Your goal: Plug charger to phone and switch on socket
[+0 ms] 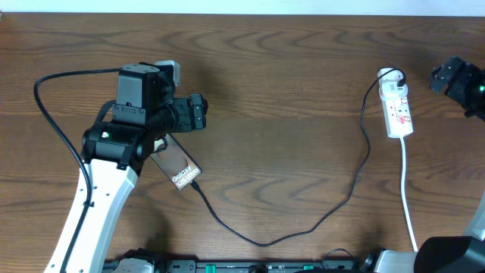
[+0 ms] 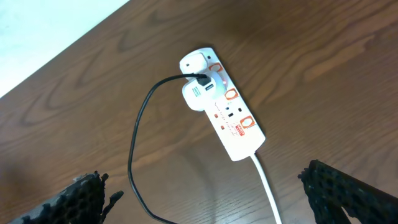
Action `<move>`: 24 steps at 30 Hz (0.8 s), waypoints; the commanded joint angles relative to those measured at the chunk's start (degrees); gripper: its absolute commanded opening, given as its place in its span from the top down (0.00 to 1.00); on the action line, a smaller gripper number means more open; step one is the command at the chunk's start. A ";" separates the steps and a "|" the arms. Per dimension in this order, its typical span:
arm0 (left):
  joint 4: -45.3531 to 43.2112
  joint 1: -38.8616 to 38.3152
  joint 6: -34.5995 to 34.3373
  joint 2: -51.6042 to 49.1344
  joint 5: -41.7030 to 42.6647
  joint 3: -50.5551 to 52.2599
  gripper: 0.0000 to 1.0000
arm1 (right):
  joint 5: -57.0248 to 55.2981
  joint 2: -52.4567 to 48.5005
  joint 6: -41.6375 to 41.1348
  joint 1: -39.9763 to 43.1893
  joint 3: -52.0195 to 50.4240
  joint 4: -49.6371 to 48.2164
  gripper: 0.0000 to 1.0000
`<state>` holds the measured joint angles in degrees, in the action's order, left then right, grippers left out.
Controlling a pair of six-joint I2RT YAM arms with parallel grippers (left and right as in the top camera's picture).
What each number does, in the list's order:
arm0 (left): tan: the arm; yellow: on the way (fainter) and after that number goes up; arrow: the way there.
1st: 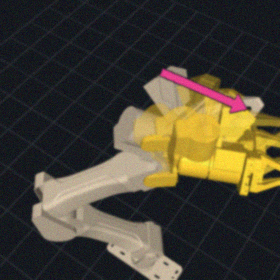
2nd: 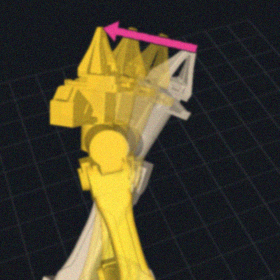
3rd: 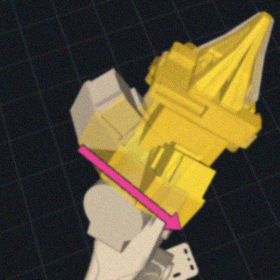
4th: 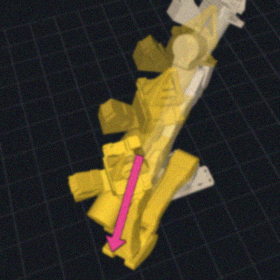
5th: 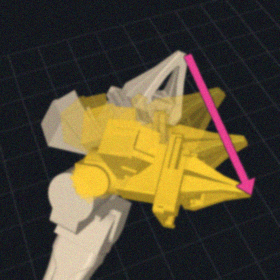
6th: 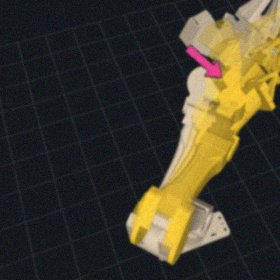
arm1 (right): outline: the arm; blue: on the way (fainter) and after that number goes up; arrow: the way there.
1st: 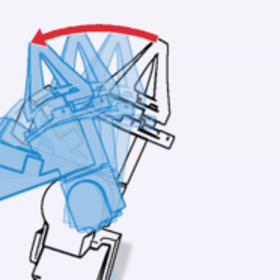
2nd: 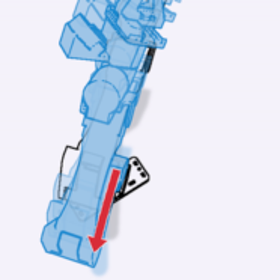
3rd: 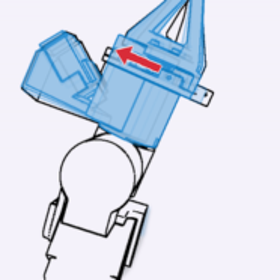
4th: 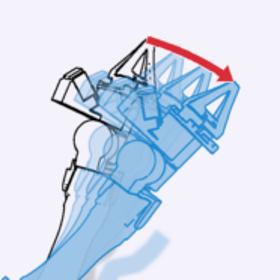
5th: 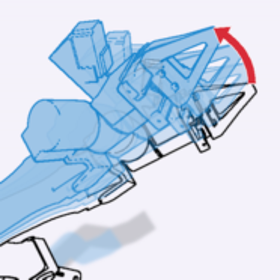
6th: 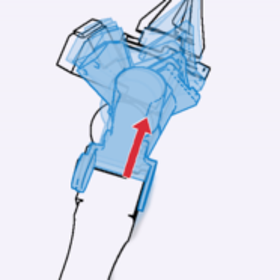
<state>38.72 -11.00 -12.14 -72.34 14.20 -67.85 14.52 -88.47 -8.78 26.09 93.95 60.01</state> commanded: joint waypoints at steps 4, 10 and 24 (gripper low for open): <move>1.09 -0.22 0.52 1.31 -0.79 -0.94 0.10 | -0.04 0.44 -0.81 -0.26 0.07 0.07 0.01; -2.67 -0.22 0.55 10.91 -1.88 4.85 0.10 | -0.04 0.44 -0.81 -0.26 0.07 0.07 0.01; -35.50 1.49 0.55 49.40 -11.23 36.70 0.10 | -0.04 0.44 -0.81 -0.26 0.07 0.07 0.01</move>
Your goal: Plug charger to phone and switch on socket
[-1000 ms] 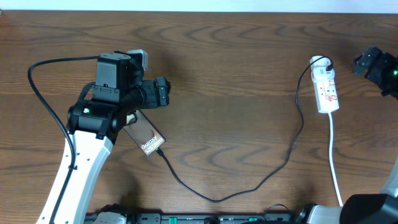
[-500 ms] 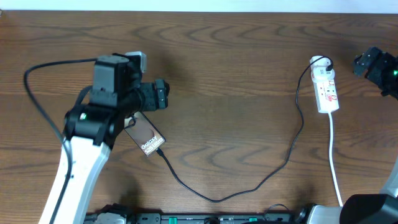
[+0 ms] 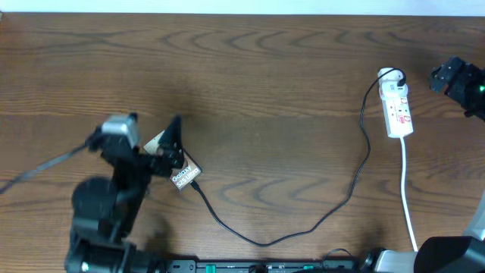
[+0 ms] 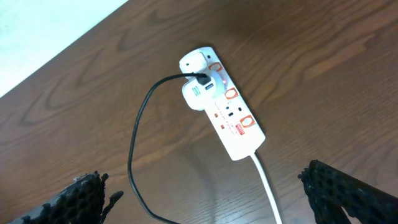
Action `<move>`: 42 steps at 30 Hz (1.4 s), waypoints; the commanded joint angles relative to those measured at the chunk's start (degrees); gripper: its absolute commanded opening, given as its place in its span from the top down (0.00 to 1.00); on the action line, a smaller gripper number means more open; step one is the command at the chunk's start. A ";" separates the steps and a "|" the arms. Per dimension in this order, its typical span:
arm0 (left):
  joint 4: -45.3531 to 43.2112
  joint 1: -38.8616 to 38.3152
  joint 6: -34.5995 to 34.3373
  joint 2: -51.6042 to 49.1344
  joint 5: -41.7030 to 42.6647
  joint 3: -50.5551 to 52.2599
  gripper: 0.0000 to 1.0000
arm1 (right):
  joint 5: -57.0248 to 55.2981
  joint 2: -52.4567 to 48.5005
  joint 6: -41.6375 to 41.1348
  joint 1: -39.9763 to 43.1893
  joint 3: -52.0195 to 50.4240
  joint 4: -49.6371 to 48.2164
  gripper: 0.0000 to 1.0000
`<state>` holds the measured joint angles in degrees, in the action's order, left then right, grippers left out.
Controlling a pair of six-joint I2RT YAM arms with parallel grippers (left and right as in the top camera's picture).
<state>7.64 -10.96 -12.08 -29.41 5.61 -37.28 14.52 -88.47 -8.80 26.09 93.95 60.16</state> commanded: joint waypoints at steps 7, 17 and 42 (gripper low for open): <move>-23.80 9.73 0.44 19.15 1.29 24.15 0.10 | -0.04 0.44 -0.79 -0.26 0.07 -0.09 0.01; -27.41 14.64 0.44 29.31 1.27 35.65 0.10 | -0.04 0.44 -0.79 -0.26 0.07 -0.09 0.01; -3.87 15.67 0.02 29.29 -0.28 37.05 0.10 | -0.04 0.44 -0.79 -0.26 0.07 -0.09 0.01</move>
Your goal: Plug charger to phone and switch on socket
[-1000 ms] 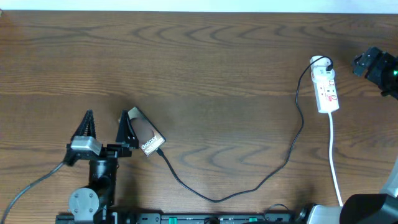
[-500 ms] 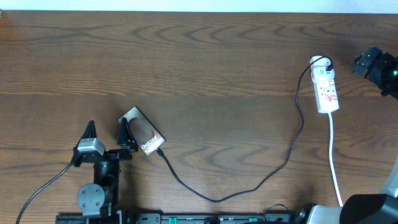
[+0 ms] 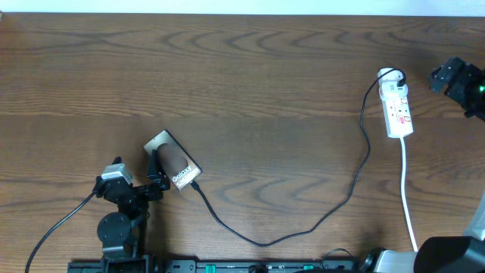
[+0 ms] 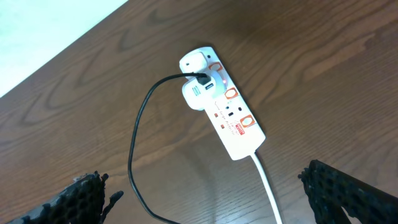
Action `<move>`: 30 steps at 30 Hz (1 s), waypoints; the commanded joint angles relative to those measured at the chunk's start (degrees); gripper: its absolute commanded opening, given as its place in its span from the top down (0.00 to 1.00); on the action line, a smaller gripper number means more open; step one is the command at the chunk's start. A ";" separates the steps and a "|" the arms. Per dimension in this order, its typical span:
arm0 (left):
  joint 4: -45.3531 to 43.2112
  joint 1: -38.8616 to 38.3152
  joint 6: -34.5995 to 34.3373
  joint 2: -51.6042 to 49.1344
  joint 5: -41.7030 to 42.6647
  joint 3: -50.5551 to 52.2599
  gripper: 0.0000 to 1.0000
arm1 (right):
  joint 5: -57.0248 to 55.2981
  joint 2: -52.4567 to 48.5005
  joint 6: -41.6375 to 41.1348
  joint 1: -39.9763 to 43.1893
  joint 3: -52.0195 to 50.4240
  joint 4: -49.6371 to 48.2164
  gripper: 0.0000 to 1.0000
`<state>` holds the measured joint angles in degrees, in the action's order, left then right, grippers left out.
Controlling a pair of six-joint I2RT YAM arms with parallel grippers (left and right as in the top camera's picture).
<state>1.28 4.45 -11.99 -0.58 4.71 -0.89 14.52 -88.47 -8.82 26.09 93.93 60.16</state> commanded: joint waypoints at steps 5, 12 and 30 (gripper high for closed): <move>2.49 0.26 -0.07 0.35 0.61 0.66 0.10 | -0.04 0.44 -0.76 -0.26 0.09 -0.09 0.01; 2.49 0.26 -0.07 0.35 0.61 0.66 0.10 | -0.04 0.44 -0.76 -0.26 0.09 -0.09 0.01; 2.49 0.26 -0.07 0.35 0.61 0.66 0.10 | -0.70 0.79 -0.57 -0.26 0.07 -0.85 0.01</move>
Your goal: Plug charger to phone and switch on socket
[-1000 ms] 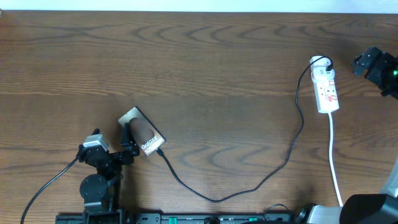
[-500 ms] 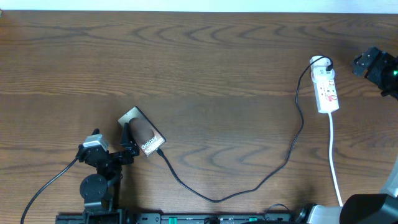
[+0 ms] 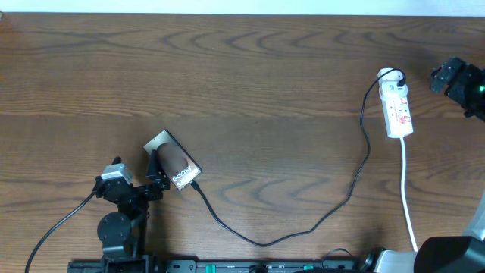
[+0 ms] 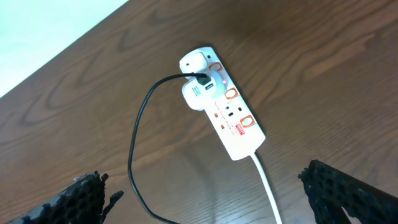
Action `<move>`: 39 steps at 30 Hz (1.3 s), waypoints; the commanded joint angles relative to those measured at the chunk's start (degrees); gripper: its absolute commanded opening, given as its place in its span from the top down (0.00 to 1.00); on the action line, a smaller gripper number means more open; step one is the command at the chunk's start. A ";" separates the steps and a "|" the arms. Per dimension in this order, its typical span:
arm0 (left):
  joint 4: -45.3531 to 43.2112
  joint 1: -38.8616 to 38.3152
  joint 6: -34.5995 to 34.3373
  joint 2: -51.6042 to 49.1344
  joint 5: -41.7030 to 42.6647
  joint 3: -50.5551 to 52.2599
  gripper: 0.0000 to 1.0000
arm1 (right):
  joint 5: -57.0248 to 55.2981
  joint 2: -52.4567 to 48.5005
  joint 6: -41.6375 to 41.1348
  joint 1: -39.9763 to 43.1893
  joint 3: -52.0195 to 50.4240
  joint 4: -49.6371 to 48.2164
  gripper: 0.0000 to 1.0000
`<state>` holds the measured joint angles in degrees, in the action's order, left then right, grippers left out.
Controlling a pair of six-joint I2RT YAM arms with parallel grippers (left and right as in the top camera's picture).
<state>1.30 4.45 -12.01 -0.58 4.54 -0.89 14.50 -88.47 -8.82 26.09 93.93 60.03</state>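
The phone (image 3: 173,162) lies flat at the front left of the table. A black charger cable (image 3: 303,227) is plugged into its lower end. The cable runs to a white adapter (image 4: 199,94) seated in the white power strip (image 4: 225,107), which has orange switches. My right gripper (image 4: 208,199) hovers to the right of the strip, open, with its fingers (image 4: 74,199) wide apart and nothing between them. My left gripper (image 3: 154,179) sits low beside the phone's left edge on the folded arm. Whether its jaws are open does not show.
The strip's white lead (image 3: 409,205) runs down to the table's front edge. The cable's slack makes a wide loop across the middle front. The left arm's base (image 3: 115,231) sits at the front left edge and the right arm (image 3: 457,82) at the far right.
The left arm first stood over the phone's upper left, with the cable in the phone. Then it was back toward the front edge, and then folded low beside the phone, where it stays. The right gripper stayed open beside the power strip throughout.
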 commanded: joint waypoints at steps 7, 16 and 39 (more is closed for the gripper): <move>2.47 0.26 -0.04 0.35 0.79 0.66 0.10 | -0.46 6.40 -0.17 -8.26 -7.69 -16.85 0.01; 2.47 0.26 -0.04 0.35 0.79 0.66 0.10 | -1.90 20.72 13.64 -27.91 -40.48 -62.62 0.01; 2.47 0.26 -0.04 0.35 0.79 0.66 0.10 | -12.04 87.38 16.59 -32.70 -93.61 -62.16 0.01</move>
<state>1.65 4.45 -12.01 -0.60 4.54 -1.10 4.01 -2.26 8.01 -7.27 0.47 -4.54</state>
